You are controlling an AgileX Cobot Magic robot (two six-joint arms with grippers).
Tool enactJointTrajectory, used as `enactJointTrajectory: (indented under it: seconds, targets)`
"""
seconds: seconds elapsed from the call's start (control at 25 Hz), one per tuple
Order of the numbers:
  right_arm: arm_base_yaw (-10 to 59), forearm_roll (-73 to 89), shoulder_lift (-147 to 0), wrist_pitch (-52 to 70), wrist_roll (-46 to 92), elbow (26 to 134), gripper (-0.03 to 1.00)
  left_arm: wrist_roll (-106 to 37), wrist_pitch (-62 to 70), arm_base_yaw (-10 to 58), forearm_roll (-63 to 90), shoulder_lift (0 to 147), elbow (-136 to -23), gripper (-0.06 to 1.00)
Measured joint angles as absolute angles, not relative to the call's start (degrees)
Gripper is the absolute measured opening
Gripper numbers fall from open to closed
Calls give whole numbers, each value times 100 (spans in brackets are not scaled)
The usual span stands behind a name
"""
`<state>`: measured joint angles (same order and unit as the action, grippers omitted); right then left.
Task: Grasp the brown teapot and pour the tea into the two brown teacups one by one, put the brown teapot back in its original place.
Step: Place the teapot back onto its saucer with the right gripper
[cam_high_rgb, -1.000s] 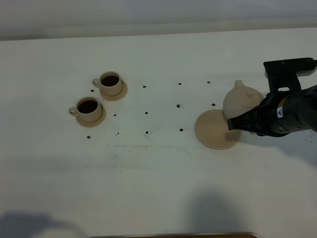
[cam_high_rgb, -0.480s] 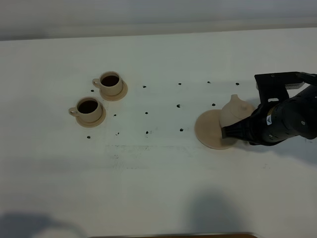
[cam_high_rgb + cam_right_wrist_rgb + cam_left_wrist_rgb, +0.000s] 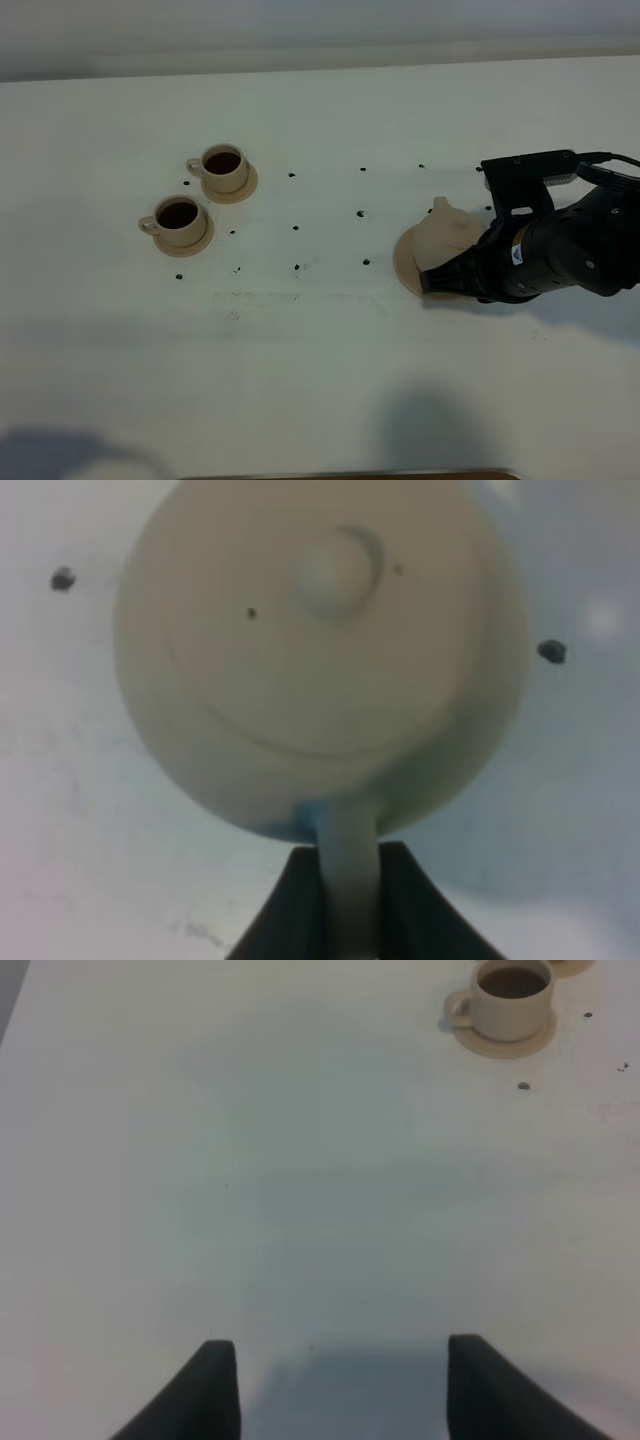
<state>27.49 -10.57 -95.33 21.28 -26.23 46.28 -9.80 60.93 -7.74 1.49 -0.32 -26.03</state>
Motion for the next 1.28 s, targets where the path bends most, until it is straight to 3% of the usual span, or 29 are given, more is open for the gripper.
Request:
enactJointTrajectory:
  seconds: [1.08, 1.2, 1.28]
  targets:
    - [2905, -1199, -10032, 1989, -2557, 4817, 9, -980, 6093, -774, 149, -32, -2603, 53]
    - [2905, -1212, -10032, 1984, -2551, 4822, 16, -980, 6093, -774, 149, -32, -2603, 53]
    - [2905, -1219, -10036, 1956, -2551, 4822, 28, -980, 6093, -774, 149, -32, -2603, 53]
